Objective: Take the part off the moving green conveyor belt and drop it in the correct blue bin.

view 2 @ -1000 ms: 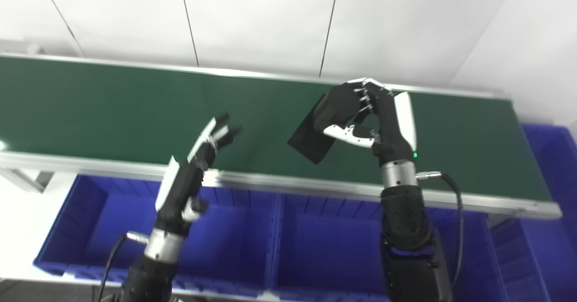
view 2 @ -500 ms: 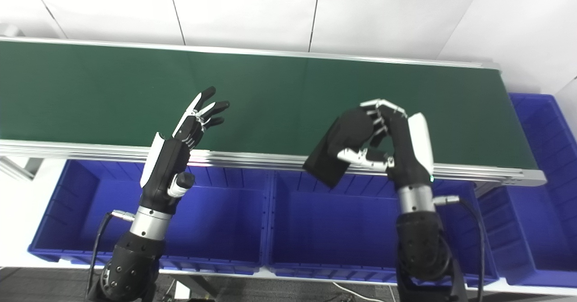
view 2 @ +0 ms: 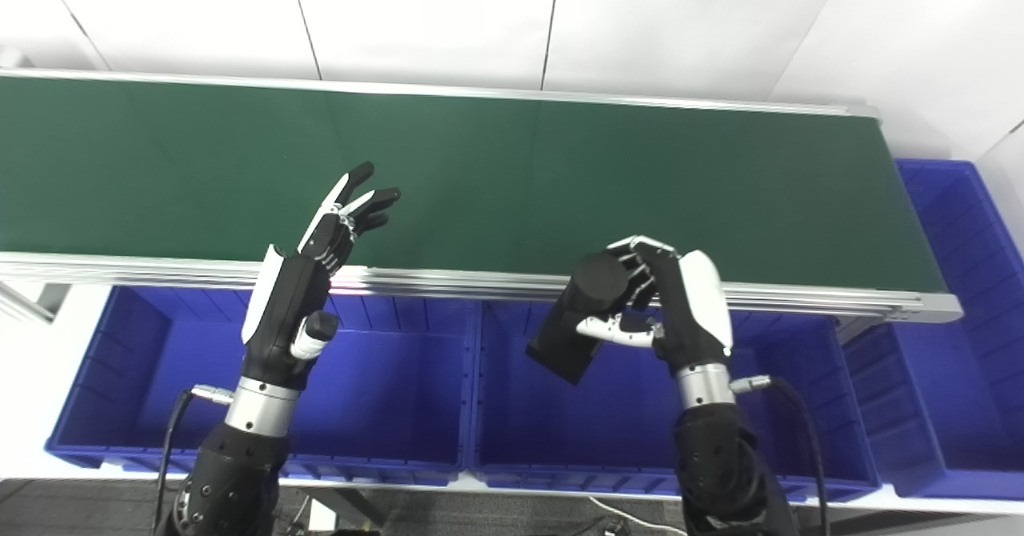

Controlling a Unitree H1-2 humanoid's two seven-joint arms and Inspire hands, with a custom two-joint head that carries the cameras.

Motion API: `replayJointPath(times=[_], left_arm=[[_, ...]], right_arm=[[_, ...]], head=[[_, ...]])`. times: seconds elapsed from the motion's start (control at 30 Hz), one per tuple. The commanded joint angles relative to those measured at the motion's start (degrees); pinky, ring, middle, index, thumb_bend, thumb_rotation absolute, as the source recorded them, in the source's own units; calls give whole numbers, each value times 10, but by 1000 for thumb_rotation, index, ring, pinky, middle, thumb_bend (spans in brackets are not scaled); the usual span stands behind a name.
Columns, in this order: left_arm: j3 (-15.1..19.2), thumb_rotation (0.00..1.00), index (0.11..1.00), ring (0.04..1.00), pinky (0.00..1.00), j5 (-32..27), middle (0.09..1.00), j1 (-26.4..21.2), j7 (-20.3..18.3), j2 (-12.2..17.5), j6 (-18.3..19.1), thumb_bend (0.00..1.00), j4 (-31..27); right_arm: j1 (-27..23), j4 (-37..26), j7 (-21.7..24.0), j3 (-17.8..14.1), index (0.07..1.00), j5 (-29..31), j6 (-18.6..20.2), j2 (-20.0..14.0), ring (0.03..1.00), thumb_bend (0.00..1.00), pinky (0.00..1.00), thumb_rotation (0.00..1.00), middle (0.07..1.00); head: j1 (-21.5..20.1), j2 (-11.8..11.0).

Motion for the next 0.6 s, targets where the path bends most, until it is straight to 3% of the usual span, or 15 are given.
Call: replayJointPath(times=[0.0,0.23,0.57], left_arm=[[2,1000,948,875,887,5,853,-4,-6,-1,-21,799,-11],[3,1000,949,880,904,5,858,-5,-10,0,-25,801,-5],[6,1000,948,887,905,-1,861,-3,-15,-3,-27,808,-1]], right_arm=[[-1,20,-24,9,539,-9,-50,-1,368,511,287,0,454],[-16,124,-68,44,541,-53,-99,-11,364,511,261,0,443],[-26,171,-74,57,545,-56,-93,-15,356,509,269,0,449]], head=[[2,-1],[4,-3],[7,-5]])
